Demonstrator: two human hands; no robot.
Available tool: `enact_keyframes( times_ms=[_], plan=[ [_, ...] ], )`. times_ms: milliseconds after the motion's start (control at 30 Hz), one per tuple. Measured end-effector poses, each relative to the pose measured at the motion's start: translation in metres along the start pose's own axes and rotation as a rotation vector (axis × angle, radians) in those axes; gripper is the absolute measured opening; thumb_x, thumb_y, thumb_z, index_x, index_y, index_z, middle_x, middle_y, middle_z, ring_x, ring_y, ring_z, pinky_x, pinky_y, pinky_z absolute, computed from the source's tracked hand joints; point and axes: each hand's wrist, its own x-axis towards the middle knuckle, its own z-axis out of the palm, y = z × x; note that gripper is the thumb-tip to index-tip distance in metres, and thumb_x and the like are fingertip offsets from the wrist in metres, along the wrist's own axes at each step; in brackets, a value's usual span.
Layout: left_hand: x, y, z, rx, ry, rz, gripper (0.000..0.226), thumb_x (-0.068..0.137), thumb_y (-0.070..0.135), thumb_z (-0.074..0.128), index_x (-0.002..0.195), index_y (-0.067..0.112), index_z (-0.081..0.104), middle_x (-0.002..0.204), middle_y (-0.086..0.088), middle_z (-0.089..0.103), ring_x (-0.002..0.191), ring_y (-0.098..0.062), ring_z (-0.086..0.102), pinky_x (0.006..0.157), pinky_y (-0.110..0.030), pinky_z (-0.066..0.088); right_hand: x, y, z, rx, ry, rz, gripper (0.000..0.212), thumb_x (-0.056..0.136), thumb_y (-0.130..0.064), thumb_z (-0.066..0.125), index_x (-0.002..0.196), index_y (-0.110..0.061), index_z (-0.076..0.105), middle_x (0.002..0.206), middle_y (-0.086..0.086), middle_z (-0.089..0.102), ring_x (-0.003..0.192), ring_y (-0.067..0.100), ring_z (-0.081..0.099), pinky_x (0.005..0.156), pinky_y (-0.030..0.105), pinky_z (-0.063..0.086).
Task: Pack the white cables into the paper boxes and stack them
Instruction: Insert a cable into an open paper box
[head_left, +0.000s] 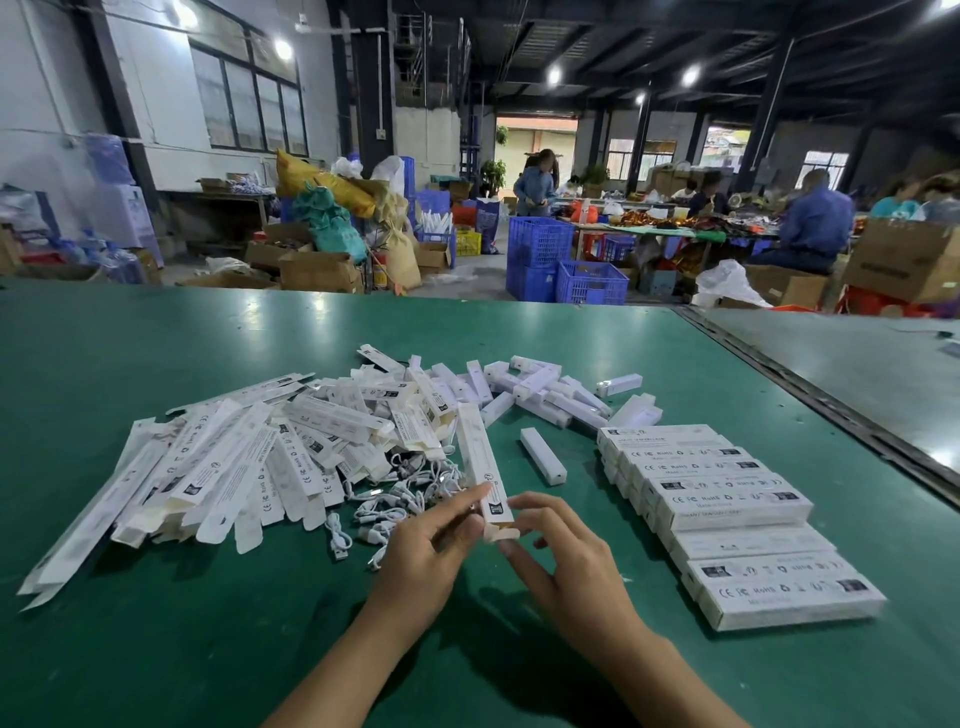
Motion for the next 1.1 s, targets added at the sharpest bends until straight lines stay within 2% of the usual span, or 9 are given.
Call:
enact_keyframes(
  times_ms=[100,167,233,400,633,767,833,933,1100],
  plan=[
    [0.0007,-0.0006,0.0015,-0.007,-0.006,-0.007,0.031,0.087,0.052,0.062,0.117,0.061,0.063,0.114,0.034,0.067,0.112,0.011,0.060,0.089,-0.004,0.042,0.0007,-0.0004,0.0013,0.005,0.049,0.005,0.029,0.086,-0.019,0.074,0.106,-0.023,0.053,0.111,-0.003,0.065,0.082,0.004,0.063,0.067,0.032,0.056],
    [0.0011,-0.0019,0.0017,-0.013,0.008,-0.006,0.033,0.087,0.045,0.063,0.117,0.059,0.064,0.111,0.027,0.070,0.109,0.006,0.063,0.087,-0.007,0.045,0.0004,0.0004,0.0021,0.001,0.071,-0.017,0.019,0.086,-0.016,0.073,0.101,-0.019,0.061,0.111,-0.002,0.066,0.083,0.005,0.065,0.067,0.032,0.057],
    [0.0011,-0.0028,0.0008,-0.006,0.026,0.005,0.032,0.085,0.048,0.064,0.115,0.061,0.064,0.108,0.024,0.072,0.105,0.002,0.066,0.085,-0.009,0.047,0.0002,0.0019,0.0027,-0.011,0.071,-0.039,0.008,0.087,-0.017,0.070,0.094,-0.014,0.068,0.110,-0.003,0.067,0.086,0.008,0.067,0.066,0.033,0.057],
    [0.0018,-0.0052,0.0005,0.032,0.050,0.027,0.036,0.079,0.064,0.062,0.115,0.062,0.063,0.104,0.021,0.074,0.098,0.000,0.068,0.085,-0.015,0.050,0.0005,0.0023,0.0036,-0.017,0.093,-0.047,0.006,0.088,-0.016,0.068,0.092,-0.011,0.070,0.107,-0.002,0.069,0.086,0.010,0.068,0.064,0.032,0.057],
    [0.0020,-0.0060,0.0005,0.034,0.023,0.026,0.037,0.079,0.065,0.064,0.116,0.060,0.064,0.109,0.024,0.072,0.103,0.001,0.067,0.086,-0.011,0.049,0.0011,0.0045,-0.0003,-0.018,0.078,-0.077,0.004,0.089,-0.018,0.069,0.090,-0.016,0.071,0.110,-0.002,0.067,0.086,0.010,0.068,0.067,0.031,0.057],
    [0.0008,-0.0059,0.0007,0.020,0.018,0.018,0.041,0.079,0.068,0.064,0.118,0.056,0.065,0.106,0.018,0.074,0.101,-0.003,0.068,0.084,-0.011,0.050,0.0006,0.0068,-0.0013,0.008,0.059,-0.090,0.004,0.086,-0.009,0.074,0.088,-0.013,0.073,0.114,0.000,0.067,0.086,0.006,0.068,0.069,0.030,0.057],
    [0.0012,-0.0066,0.0009,0.015,0.034,0.015,0.040,0.079,0.066,0.064,0.117,0.056,0.065,0.103,0.017,0.074,0.098,-0.004,0.069,0.083,-0.013,0.051,0.0009,0.0067,-0.0008,0.021,0.068,-0.096,0.002,0.088,-0.012,0.072,0.087,-0.012,0.074,0.113,0.001,0.069,0.090,0.006,0.069,0.072,0.027,0.057],
    [0.0021,-0.0073,0.0004,0.000,0.055,0.010,0.044,0.074,0.073,0.064,0.115,0.056,0.066,0.102,0.017,0.074,0.097,-0.004,0.069,0.082,-0.014,0.051,0.0012,0.0051,-0.0005,0.036,0.067,-0.086,0.010,0.092,-0.020,0.067,0.089,-0.013,0.073,0.113,0.000,0.070,0.093,0.006,0.069,0.076,0.025,0.057],
    [0.0004,-0.0043,-0.0020,0.000,0.003,-0.004,0.046,0.074,0.074,0.065,0.115,0.054,0.066,0.106,0.015,0.074,0.101,-0.006,0.069,0.085,-0.017,0.050,-0.0002,0.0053,-0.0003,0.053,0.056,-0.051,0.003,0.086,-0.011,0.074,0.088,-0.012,0.073,0.107,-0.004,0.071,0.093,0.001,0.067,0.080,0.023,0.056]
  ],
)
